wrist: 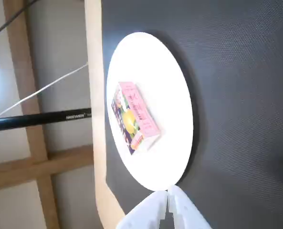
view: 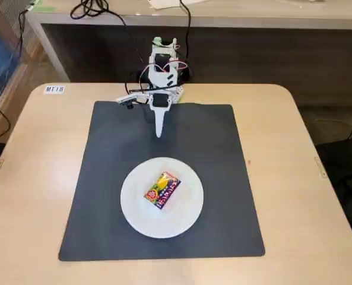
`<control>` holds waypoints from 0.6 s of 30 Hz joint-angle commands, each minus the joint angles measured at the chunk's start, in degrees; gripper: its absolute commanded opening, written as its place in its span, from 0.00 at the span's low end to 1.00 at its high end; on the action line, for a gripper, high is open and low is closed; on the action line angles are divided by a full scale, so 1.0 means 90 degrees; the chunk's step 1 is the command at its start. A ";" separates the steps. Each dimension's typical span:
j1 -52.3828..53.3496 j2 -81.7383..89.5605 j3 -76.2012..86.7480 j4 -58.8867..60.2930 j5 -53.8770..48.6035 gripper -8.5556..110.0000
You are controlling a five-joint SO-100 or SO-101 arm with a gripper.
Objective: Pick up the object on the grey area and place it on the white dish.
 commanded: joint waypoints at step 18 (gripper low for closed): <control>-0.0449 0.0186 0.0723 -0.0186 -0.0313 0.07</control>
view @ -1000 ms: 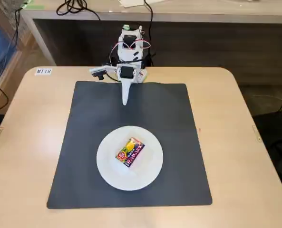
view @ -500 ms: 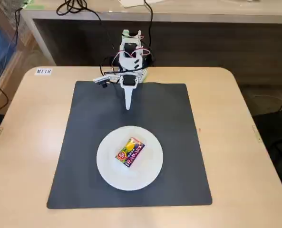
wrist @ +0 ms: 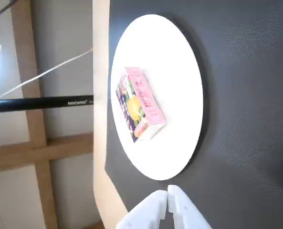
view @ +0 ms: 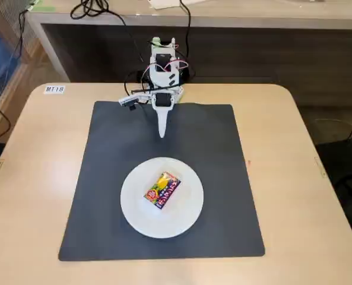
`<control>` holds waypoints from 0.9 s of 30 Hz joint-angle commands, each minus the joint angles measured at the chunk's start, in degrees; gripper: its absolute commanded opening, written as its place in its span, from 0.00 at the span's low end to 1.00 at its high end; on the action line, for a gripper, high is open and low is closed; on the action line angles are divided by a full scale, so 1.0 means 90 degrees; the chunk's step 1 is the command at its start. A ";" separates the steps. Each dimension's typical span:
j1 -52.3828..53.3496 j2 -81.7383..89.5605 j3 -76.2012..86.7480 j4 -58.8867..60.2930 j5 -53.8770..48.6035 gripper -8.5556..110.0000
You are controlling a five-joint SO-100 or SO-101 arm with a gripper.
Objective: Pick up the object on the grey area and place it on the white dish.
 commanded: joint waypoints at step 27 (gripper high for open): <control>-0.0859 0.0186 0.0645 -0.0186 0.0410 0.07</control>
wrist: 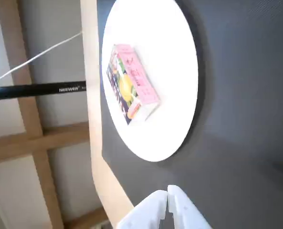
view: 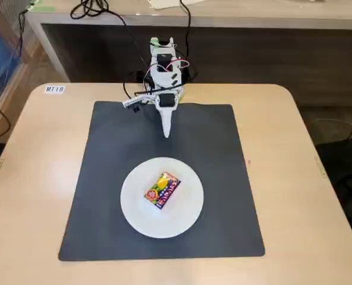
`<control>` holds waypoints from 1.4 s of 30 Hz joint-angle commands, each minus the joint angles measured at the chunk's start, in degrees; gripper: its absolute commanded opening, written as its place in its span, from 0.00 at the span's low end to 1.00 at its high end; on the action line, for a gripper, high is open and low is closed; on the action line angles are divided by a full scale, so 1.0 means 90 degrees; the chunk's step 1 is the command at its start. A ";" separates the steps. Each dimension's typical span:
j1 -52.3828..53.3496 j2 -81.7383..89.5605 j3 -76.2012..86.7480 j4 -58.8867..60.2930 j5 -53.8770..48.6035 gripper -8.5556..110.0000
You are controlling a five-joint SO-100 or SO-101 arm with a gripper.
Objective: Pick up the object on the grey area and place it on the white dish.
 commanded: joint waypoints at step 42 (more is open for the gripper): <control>0.0312 0.0186 0.0605 -0.0059 0.0010 0.07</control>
